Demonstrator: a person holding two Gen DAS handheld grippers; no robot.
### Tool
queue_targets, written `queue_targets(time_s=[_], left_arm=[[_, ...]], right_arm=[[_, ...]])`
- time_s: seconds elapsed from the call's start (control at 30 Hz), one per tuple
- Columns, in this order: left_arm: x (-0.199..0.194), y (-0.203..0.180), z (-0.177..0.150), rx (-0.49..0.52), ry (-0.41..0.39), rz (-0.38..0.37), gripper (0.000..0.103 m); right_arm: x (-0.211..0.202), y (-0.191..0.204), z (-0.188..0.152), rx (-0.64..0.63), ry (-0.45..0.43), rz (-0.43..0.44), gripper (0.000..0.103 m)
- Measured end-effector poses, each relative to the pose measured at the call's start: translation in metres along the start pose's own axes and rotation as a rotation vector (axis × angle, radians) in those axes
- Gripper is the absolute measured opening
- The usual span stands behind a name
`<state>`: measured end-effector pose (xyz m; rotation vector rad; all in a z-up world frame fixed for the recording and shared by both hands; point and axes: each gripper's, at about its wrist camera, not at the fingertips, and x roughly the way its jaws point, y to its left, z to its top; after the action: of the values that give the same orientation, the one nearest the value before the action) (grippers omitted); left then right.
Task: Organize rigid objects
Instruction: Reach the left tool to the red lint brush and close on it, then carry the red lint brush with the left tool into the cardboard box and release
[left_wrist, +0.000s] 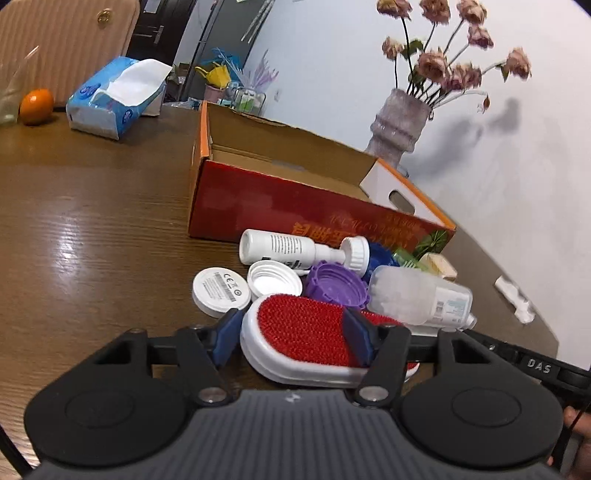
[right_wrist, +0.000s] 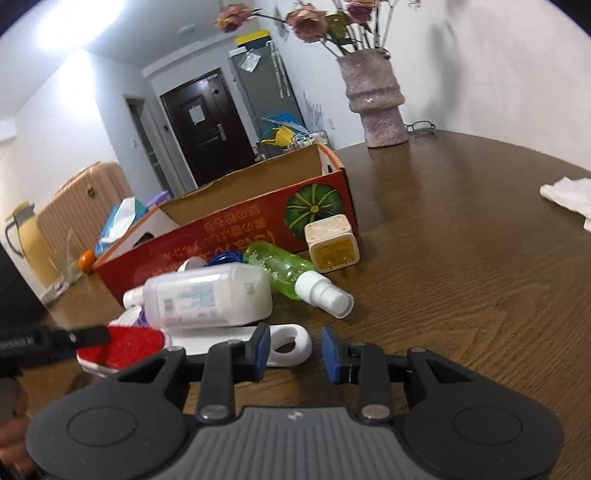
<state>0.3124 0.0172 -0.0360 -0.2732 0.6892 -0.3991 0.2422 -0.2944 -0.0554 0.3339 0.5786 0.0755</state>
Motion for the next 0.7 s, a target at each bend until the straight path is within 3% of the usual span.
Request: queue_targets(time_s=[0.3,0.33,0.37,0.43,0.5,0.63,0.7], left_arm=[[-0.016,-0.007,-0.012,-0.008,-0.018,-0.003,0.056],[-0.02,-0.008,-0.015,-0.018,-0.008,-0.02,0.052],[-0.023,-0.008,-0.018,-0.034,0.003,-0.047,0.049],[-0.03,-0.01,-0.027,-0.062,0.012,-0.064,0.048],[-0.038,-0.013,-0.033,-0.066,-0.012,-0.009,0.051],[-0.051,-0.015,-0.034,-0.101,-0.048,0.01,0.071],[-0.051,-0.016,-0.034,-0.107,-0.056,0.008,0.072]], right_arm=[[-0.002,-0.002,-0.001,0.017,0.031,0.016,0.022],[-0.002,-0.002,-0.002,0.022,0.047,0.042,0.003],[-0.003,-0.003,-0.004,0.04,0.06,0.082,0.002],[-0.008,0.004,-0.011,0.023,0.065,0.098,0.002],[-0.018,0.012,-0.013,-0.035,0.026,0.058,0.009],[-0.028,0.001,0.002,-0.034,-0.035,0.019,0.02],[-0.021,-0.013,0.01,-0.009,-0.03,0.005,0.024]])
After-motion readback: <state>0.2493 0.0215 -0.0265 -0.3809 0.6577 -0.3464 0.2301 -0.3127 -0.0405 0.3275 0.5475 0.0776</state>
